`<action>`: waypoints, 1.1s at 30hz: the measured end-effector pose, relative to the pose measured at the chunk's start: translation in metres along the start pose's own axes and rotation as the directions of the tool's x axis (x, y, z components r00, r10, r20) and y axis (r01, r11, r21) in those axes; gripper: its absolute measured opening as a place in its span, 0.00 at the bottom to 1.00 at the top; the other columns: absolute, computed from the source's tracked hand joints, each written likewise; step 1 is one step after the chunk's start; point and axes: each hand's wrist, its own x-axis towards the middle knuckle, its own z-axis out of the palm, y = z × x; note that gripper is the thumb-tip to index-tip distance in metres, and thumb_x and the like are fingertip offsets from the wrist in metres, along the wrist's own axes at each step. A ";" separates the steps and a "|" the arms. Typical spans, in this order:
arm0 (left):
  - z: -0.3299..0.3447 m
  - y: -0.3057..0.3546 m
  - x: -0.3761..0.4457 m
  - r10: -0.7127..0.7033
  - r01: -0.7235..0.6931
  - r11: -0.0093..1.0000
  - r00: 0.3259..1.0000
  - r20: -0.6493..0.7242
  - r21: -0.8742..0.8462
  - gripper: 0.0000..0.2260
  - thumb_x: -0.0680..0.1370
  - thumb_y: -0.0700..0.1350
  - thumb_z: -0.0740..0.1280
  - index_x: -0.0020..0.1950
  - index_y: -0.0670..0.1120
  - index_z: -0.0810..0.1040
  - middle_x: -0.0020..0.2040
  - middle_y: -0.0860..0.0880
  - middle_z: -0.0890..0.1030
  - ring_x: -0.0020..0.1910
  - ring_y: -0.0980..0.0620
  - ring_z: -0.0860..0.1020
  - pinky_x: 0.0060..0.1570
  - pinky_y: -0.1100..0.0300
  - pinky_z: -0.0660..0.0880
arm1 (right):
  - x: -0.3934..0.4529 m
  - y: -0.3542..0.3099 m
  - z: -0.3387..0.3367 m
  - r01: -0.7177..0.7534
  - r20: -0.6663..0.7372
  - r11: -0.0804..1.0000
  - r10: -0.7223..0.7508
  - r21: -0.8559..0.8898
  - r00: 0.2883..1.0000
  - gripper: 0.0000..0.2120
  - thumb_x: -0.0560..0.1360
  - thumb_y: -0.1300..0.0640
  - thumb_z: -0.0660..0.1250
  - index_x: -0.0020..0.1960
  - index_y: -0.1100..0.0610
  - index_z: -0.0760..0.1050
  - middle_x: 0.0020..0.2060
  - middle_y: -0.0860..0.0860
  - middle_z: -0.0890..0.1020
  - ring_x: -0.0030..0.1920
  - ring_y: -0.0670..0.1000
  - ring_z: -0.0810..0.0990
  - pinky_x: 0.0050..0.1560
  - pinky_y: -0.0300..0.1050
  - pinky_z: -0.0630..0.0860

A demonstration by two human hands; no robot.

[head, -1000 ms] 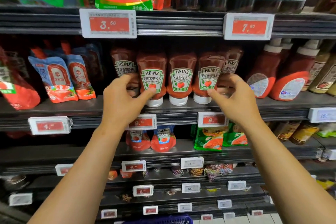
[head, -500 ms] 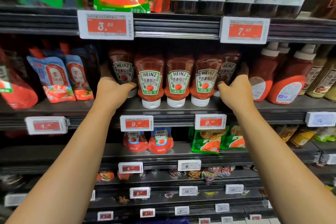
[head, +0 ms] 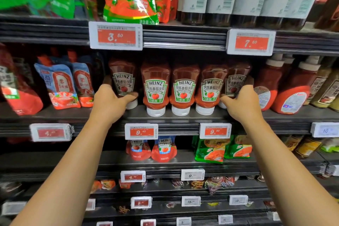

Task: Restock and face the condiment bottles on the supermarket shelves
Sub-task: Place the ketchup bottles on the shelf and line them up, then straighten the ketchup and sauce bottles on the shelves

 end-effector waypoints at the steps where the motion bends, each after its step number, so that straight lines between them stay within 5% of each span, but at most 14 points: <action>1: -0.002 -0.002 -0.003 0.001 -0.001 1.000 1.000 -0.003 0.002 0.23 0.70 0.49 0.81 0.59 0.49 0.74 0.48 0.57 0.81 0.47 0.59 0.79 0.43 0.61 0.74 | -0.003 0.003 -0.002 0.009 0.001 1.000 -0.009 0.006 1.000 0.24 0.73 0.52 0.77 0.57 0.60 0.65 0.49 0.56 0.78 0.48 0.59 0.78 0.41 0.47 0.70; 7: -0.014 -0.003 -0.021 -0.006 0.006 1.000 1.000 0.018 -0.001 0.19 0.70 0.52 0.81 0.52 0.57 0.72 0.48 0.58 0.82 0.45 0.61 0.81 0.41 0.62 0.74 | -0.020 0.011 -0.013 0.082 -0.013 0.993 -0.081 0.086 0.997 0.34 0.73 0.50 0.78 0.68 0.60 0.62 0.56 0.53 0.80 0.52 0.54 0.79 0.45 0.42 0.73; 13: -0.009 0.004 -0.031 -0.005 0.005 1.000 0.999 0.036 -0.004 0.19 0.70 0.50 0.81 0.51 0.57 0.72 0.47 0.59 0.83 0.42 0.71 0.79 0.41 0.63 0.73 | -0.029 0.013 -0.016 0.136 -0.011 0.982 -0.136 0.132 0.991 0.29 0.71 0.50 0.80 0.62 0.55 0.65 0.49 0.47 0.81 0.41 0.37 0.80 0.36 0.28 0.72; 17: -0.006 0.010 -0.033 -0.007 0.006 0.999 1.000 0.024 0.036 0.19 0.70 0.50 0.81 0.50 0.58 0.72 0.45 0.60 0.82 0.41 0.69 0.80 0.39 0.64 0.72 | -0.031 0.013 -0.017 0.163 0.005 0.975 -0.166 0.149 0.986 0.31 0.71 0.48 0.79 0.64 0.55 0.65 0.53 0.50 0.81 0.50 0.51 0.81 0.47 0.44 0.76; 20: -0.008 0.014 -0.033 -0.005 0.004 1.000 0.999 0.042 0.031 0.19 0.70 0.49 0.81 0.49 0.58 0.72 0.44 0.62 0.82 0.42 0.66 0.81 0.39 0.65 0.72 | -0.031 0.015 -0.020 0.182 0.026 0.969 -0.189 0.167 0.982 0.29 0.71 0.48 0.79 0.60 0.53 0.64 0.51 0.49 0.81 0.50 0.52 0.81 0.43 0.40 0.74; 23: -0.008 0.015 -0.035 0.010 -0.012 1.000 0.998 0.067 0.024 0.19 0.70 0.48 0.81 0.51 0.58 0.73 0.42 0.70 0.82 0.41 0.73 0.79 0.41 0.64 0.72 | -0.031 0.015 -0.021 0.196 0.043 0.962 -0.208 0.191 0.977 0.28 0.72 0.49 0.79 0.60 0.54 0.64 0.53 0.52 0.81 0.52 0.53 0.81 0.47 0.45 0.77; 28: -0.023 0.013 -0.038 -0.016 0.019 0.987 1.000 -0.019 0.157 0.34 0.54 0.71 0.80 0.54 0.64 0.71 0.48 0.63 0.82 0.47 0.60 0.81 0.48 0.50 0.80 | -0.040 0.025 -0.032 0.226 0.144 0.953 -0.258 0.204 0.955 0.29 0.75 0.51 0.75 0.70 0.54 0.64 0.59 0.49 0.80 0.59 0.51 0.80 0.57 0.50 0.79; 33: -0.046 0.000 -0.031 0.128 -0.075 0.883 0.988 -0.085 0.464 0.36 0.56 0.84 0.64 0.53 0.62 0.70 0.39 0.62 0.78 0.37 0.62 0.79 0.35 0.53 0.81 | -0.056 0.033 -0.051 0.235 0.212 0.969 -0.246 0.078 0.946 0.45 0.78 0.49 0.72 0.83 0.55 0.46 0.75 0.52 0.71 0.72 0.53 0.72 0.69 0.52 0.73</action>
